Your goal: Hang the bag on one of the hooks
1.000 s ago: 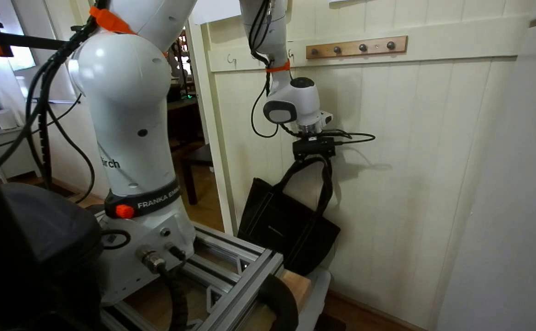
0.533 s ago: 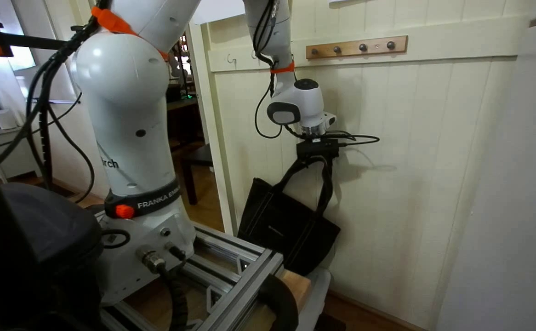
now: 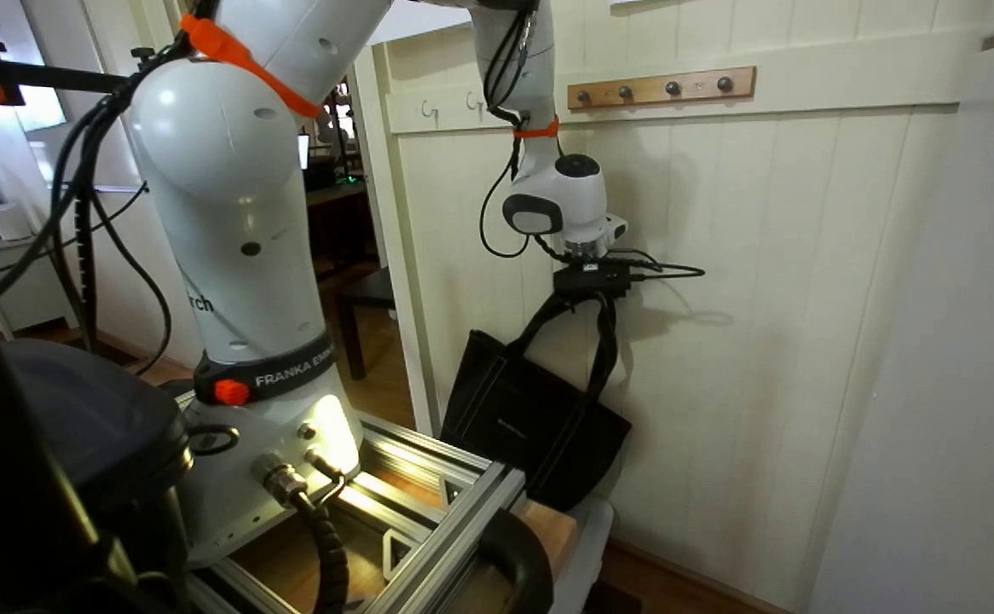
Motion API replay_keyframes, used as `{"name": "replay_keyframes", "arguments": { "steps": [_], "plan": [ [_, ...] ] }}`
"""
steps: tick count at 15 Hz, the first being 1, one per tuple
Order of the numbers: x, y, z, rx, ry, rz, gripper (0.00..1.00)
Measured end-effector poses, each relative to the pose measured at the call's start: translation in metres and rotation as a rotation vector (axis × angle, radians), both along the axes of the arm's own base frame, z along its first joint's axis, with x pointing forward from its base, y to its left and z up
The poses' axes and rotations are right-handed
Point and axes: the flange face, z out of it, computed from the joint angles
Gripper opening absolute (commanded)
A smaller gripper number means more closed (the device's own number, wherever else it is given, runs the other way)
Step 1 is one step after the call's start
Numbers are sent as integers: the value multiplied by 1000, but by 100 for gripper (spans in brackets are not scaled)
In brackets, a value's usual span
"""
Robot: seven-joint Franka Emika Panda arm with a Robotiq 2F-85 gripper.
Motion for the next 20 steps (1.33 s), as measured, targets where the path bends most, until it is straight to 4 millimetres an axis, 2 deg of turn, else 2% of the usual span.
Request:
{"name": "replay_keyframes", "arguments": {
  "steps": [4,7,13,16,20],
  "plan": [
    [-3,-1,-13,24,10,1,19],
    [-5,-3,-21,34,18,2,1],
    [-7,6,-22,37,23,17,1],
    [-8,19,-7,31,15,41,1],
    [-17,39,23,18,6,66,1]
  ]
}}
